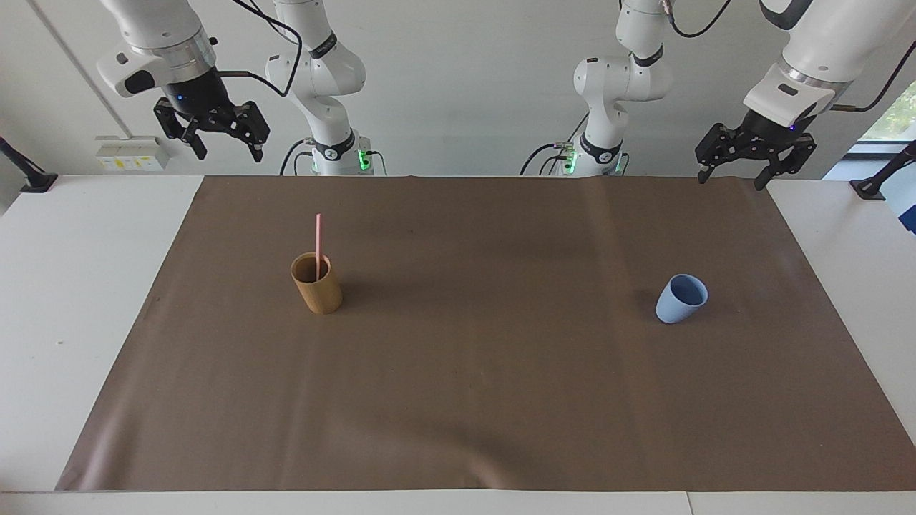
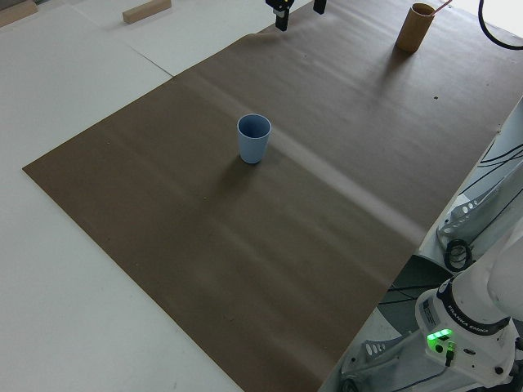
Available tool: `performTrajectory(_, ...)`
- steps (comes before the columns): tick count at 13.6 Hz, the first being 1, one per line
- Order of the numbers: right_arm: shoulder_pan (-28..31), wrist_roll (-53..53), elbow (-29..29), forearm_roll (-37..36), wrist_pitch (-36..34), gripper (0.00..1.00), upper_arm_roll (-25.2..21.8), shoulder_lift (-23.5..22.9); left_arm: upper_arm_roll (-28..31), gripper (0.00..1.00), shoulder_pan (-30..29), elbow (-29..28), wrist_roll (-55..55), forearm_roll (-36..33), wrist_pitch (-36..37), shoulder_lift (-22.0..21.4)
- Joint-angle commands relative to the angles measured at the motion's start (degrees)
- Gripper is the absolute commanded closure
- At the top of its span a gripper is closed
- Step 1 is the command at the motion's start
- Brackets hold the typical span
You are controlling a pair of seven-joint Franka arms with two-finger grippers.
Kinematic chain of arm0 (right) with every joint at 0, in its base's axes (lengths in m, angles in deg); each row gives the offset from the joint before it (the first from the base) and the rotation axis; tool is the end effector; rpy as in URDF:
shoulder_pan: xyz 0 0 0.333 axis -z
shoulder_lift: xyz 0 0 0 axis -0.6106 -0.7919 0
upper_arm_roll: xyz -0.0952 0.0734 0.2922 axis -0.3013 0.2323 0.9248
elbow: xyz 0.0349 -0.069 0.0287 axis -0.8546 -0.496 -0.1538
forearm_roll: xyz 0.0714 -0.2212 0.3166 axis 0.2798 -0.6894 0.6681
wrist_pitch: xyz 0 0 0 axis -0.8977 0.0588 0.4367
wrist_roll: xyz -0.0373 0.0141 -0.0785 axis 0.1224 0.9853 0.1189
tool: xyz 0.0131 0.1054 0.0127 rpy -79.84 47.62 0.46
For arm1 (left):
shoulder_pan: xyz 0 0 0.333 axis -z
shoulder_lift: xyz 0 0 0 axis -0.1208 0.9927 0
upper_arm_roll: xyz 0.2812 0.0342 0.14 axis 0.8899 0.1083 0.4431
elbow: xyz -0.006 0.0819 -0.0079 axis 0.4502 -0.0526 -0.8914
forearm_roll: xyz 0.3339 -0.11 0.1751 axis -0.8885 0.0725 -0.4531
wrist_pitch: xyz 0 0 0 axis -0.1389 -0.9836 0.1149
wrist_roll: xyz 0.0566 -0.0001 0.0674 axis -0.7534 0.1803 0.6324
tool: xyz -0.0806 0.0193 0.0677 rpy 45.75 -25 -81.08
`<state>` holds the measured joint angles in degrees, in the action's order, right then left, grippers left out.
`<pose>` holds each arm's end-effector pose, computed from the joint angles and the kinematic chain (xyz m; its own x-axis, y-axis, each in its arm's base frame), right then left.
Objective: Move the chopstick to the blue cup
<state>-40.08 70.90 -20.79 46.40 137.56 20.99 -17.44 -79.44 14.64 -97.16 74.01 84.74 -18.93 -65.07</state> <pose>0.5126 -0.0081 0.6675 0.9976 -0.0606 -0.0328 -0.0599 -0.9979 0.0229 0.5385 -0.0327 0.6573 0.9785 -0.2061 0.0071 -0.2062 -0.9783 0.0227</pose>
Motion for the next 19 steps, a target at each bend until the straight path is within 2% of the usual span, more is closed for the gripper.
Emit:
performTrajectory(1, 0.95, -1.21, 0.10, 0.15, -0.80, 0.00, 0.57, 0.53, -0.57, 0.00, -0.50, -1.91, -0.72, -0.45, -0.27, -1.71)
performTrajectory(19, 1.04, -1.21, 0.10, 0.15, -0.80, 0.00, 0.57, 0.53, -0.66, 0.00, -0.67, -1.65, -0.02, -0.45, -0.36, -1.62)
